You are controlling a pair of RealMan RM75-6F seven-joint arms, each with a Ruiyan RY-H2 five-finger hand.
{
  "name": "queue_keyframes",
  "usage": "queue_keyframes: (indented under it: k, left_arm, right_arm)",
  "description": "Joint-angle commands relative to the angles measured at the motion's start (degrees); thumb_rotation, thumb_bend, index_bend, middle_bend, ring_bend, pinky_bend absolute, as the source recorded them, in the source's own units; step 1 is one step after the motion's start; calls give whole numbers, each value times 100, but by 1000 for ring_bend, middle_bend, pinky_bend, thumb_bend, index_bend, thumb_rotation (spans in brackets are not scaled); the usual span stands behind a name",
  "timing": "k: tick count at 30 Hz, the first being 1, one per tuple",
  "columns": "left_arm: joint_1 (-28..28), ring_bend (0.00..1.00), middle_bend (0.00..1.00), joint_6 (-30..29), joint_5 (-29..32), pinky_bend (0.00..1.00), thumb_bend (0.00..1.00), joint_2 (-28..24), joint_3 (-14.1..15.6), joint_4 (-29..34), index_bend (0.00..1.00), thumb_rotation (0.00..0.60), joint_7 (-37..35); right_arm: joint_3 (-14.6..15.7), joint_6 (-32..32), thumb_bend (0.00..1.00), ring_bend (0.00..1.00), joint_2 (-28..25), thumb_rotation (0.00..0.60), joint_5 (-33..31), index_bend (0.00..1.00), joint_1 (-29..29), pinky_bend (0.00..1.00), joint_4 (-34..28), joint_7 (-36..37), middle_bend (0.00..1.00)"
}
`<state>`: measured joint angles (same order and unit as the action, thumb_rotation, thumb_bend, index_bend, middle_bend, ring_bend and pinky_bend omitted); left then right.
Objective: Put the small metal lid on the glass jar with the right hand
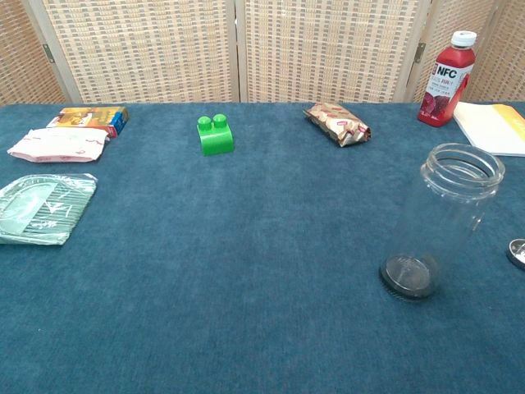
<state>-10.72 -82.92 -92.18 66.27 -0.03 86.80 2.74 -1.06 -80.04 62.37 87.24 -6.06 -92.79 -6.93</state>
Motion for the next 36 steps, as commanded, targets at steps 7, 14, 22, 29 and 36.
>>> queue_keyframes:
  k: [7, 14, 22, 29, 36]
  left_arm:
    - [25, 0, 0, -61, -73, 73, 424, 15, 33, 29, 0, 600, 88]
    - [47, 0, 0, -111, -30, 73, 424, -49, 5, 3, 0, 600, -101]
    - [32, 0, 0, -82, -12, 73, 424, -13, -9, 12, 0, 600, -11]
    - [38, 0, 0, -114, -7, 73, 424, -30, -26, 15, 0, 600, -64]
    - [64, 0, 0, -197, -54, 73, 424, -65, -24, 34, 0, 600, -134]
  right_arm:
    - [8, 153, 284, 0, 23, 600, -63, 88, -62, 0, -5, 45, 0]
    - [-66, 740, 285, 0, -133, 600, -377, 88, -327, 0, -86, 159, 0]
    - [-286, 1498, 287, 0, -422, 600, -758, 263, -777, 0, -205, 645, 0]
    - [-414, 1974, 300, 0, -404, 600, -1094, 384, -1064, 0, -24, 845, 0]
    - [-374, 2345, 339, 0, -196, 600, -1386, 462, -1265, 0, 170, 583, 0]
